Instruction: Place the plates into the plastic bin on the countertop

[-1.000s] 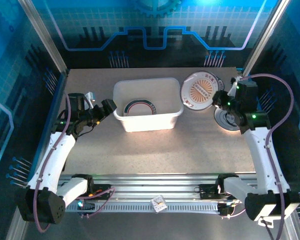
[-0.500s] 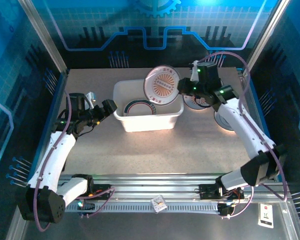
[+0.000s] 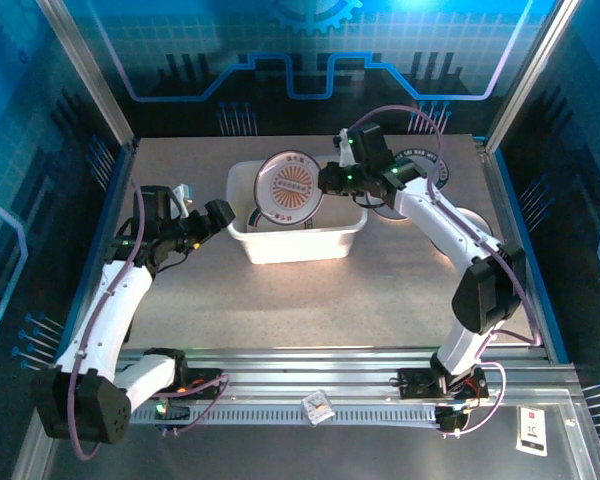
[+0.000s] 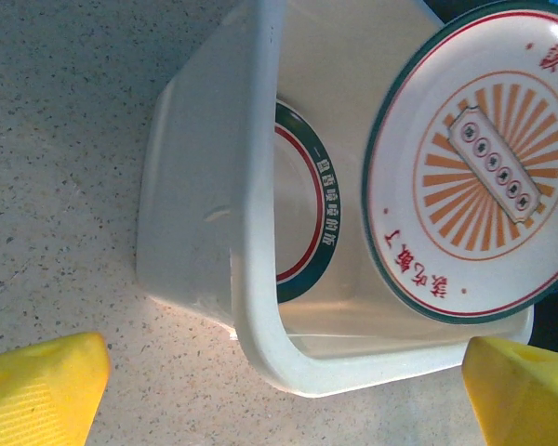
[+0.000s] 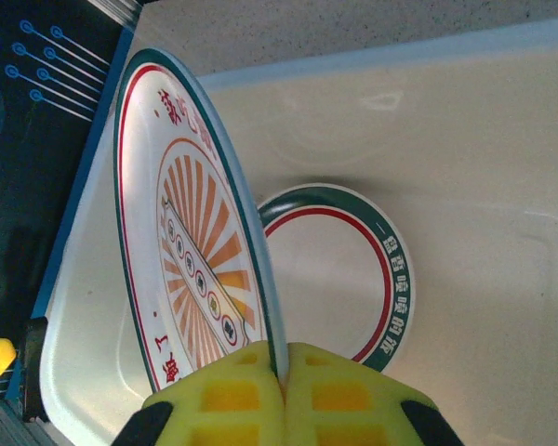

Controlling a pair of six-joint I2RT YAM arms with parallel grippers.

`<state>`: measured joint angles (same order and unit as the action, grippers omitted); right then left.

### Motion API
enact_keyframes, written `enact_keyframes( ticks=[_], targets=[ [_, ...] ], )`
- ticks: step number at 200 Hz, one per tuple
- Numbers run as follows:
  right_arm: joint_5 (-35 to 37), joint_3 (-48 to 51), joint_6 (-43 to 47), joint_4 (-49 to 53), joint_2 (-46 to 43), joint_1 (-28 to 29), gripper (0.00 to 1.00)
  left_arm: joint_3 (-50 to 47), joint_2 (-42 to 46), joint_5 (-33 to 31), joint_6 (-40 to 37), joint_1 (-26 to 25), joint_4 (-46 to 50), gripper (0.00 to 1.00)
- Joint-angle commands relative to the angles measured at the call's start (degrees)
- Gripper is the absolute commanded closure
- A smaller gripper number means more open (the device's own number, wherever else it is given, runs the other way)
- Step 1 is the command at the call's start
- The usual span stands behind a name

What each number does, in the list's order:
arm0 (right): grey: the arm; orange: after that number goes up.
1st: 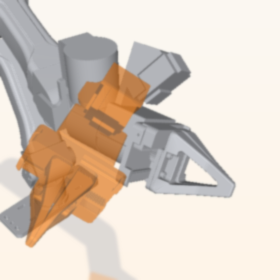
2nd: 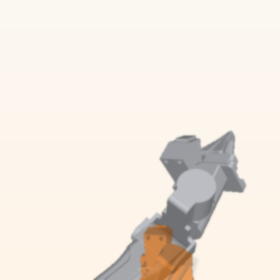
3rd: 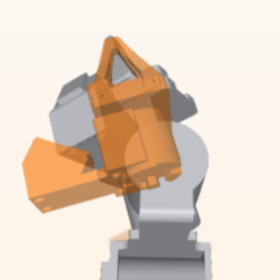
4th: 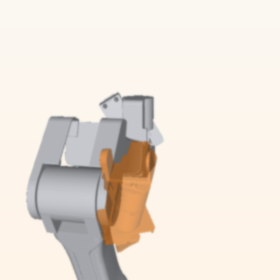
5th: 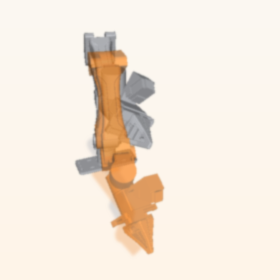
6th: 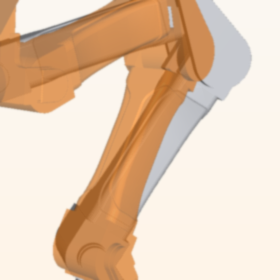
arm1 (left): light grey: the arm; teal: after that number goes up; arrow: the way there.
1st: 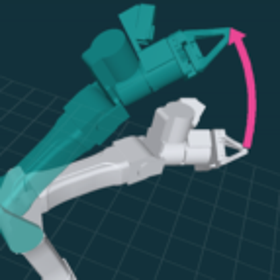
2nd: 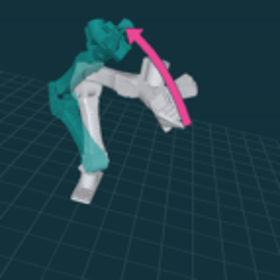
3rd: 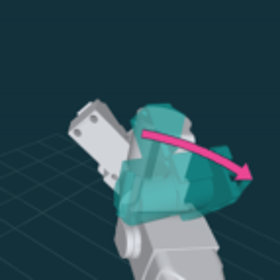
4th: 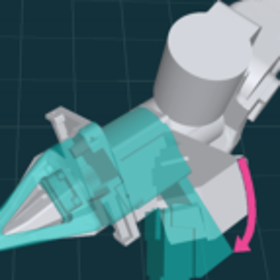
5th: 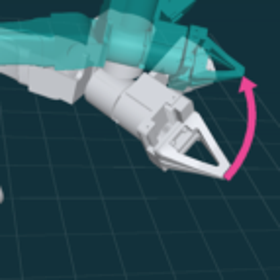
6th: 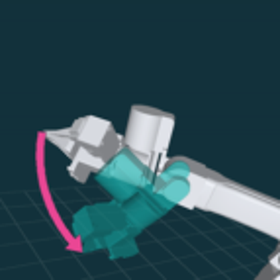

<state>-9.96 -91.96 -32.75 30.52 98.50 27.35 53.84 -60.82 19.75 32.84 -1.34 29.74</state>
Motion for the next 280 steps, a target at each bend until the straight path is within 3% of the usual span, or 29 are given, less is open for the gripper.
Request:
enact_keyframes(
  ticks=[1,171,238,280],
  targets=[
    [-2.43,-2.43,0.23,-2.38,0.78,0.45,0.98,1.84,-0.26,-0.47,-1.38,-0.06,1.09,0.01],
    [-10.49,-3.68,-4.33,-5.58,14.53,1.03,0.98,1.73,-1.99,-0.07,-0.92,-0.06,0.93,0.01],
    [-8.76,-3.72,-3.02,-3.37,18.04,1.18,0.97,1.81,-2.12,0.29,-1.14,-0.06,1.18,0.01],
    [-8.74,-4.21,-2.51,-2.26,19.28,1.14,0.91,1.84,-2.2,0.47,-1.19,-0.06,1.29,0.01]
  ],
)
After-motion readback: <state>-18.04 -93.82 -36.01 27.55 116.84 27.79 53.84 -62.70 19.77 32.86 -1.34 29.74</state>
